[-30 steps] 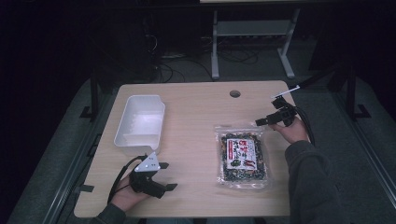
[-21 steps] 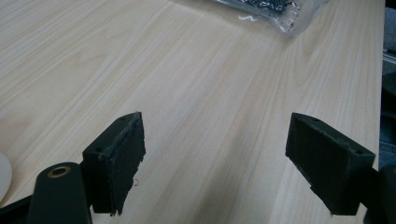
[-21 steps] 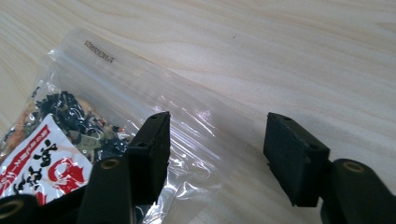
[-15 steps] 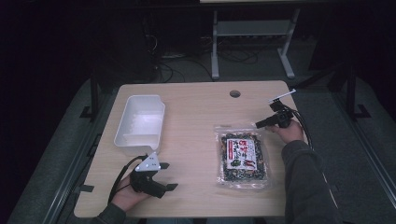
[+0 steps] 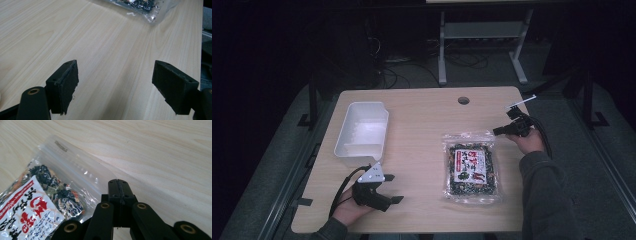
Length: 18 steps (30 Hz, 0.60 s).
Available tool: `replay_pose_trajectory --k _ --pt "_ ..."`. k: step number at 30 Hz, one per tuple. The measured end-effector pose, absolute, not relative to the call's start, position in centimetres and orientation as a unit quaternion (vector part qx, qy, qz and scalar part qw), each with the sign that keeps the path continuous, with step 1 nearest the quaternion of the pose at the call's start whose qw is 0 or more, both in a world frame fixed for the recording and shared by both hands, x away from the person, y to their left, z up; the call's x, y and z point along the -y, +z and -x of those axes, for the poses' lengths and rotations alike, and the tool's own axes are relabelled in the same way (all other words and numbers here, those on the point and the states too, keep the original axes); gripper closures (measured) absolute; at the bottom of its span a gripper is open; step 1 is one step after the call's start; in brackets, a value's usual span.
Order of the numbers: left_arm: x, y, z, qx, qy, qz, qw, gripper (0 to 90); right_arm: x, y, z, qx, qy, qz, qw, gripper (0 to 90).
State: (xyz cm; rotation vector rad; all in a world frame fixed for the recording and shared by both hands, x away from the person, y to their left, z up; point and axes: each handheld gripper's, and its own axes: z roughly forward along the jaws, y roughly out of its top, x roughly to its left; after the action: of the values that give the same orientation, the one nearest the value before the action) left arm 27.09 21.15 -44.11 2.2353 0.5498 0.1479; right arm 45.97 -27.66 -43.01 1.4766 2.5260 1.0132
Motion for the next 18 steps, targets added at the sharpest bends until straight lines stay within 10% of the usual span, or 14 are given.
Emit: replay_pose_trajectory --k 18 --pt "-18.2 -43.7 -28.4 -0.223 0.035 -0.880 0.418 21.5 28.5 -37.5 -42.1 -0.807 0.411 -0.421 0.058 90.0"
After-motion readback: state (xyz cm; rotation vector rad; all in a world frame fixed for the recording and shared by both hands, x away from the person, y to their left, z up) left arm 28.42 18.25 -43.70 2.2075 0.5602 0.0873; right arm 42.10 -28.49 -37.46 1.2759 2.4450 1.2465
